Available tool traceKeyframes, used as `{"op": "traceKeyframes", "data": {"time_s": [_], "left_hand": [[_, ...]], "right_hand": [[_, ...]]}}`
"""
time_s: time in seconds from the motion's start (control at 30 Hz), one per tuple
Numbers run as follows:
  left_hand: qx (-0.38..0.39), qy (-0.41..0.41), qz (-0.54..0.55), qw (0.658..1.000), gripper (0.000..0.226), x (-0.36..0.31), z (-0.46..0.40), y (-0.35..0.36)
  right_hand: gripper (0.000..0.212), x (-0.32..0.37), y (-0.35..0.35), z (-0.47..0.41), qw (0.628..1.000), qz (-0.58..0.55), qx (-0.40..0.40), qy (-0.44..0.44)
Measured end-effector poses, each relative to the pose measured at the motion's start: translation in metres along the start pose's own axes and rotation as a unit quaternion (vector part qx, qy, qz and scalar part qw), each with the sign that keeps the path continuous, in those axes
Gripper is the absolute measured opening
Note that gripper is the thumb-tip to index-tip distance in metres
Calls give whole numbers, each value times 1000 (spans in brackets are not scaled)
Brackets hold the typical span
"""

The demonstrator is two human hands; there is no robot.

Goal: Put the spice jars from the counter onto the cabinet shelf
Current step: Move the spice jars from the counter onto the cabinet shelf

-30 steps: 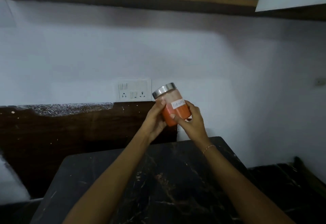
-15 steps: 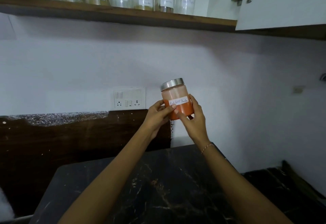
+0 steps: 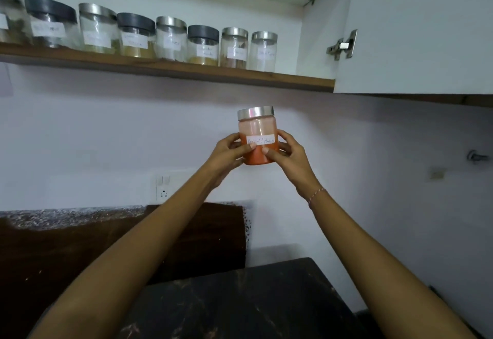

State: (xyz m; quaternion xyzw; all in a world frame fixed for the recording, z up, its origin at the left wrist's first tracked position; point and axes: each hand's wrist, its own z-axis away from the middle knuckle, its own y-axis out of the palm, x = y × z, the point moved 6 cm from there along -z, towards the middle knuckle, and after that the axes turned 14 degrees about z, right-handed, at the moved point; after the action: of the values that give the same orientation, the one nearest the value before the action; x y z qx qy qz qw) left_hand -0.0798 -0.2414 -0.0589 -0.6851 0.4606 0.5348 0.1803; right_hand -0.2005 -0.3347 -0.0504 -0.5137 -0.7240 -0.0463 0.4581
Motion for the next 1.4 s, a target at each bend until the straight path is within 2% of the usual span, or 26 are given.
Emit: {"op": "traceKeyframes", "data": {"time_s": [0.17, 0.3, 0.37, 0.5, 0.6, 0.7, 0.87, 1.0, 1.07, 1.2, 1.4], "left_hand": [[11, 67, -47, 997, 49, -43, -53, 33], [41, 163, -97, 981, 38, -95, -88, 70], [23, 220, -145, 964, 34, -122, -106, 85], [-31, 285, -232, 930, 43, -163, -149, 107], [-52, 260, -235, 935, 42, -171, -189, 118], [-81, 205, -223, 950, 47, -159, -222, 126], [-116, 138, -267, 947, 53, -130, -258, 128], [-134, 90, -315, 935, 40, -115, -273, 126], [-154, 88, -324, 929, 34, -113, -276, 122], [-211, 106, -396, 888, 25, -114, -272, 120], [-203, 103, -407, 885, 26, -116, -264, 122]], "right_hand": [[61, 19, -39, -54, 999, 8, -29, -39], [48, 45, -79, -103, 993, -17, -60, -104], [45, 54, -98, -132, 989, -4, -82, -122], [44, 69, -123, -191, 985, -2, -73, -154], [43, 67, -132, -229, 985, 6, -74, -155], [45, 47, -135, -258, 990, 7, -81, -115], [53, 10, -127, -289, 997, 51, -12, -59], [55, -3, -118, -307, 994, 104, 26, -28], [59, -6, -114, -313, 992, 123, 29, -21], [59, -8, -105, -321, 983, 178, 48, -13], [58, -10, -102, -319, 966, 255, 32, -2]]}}
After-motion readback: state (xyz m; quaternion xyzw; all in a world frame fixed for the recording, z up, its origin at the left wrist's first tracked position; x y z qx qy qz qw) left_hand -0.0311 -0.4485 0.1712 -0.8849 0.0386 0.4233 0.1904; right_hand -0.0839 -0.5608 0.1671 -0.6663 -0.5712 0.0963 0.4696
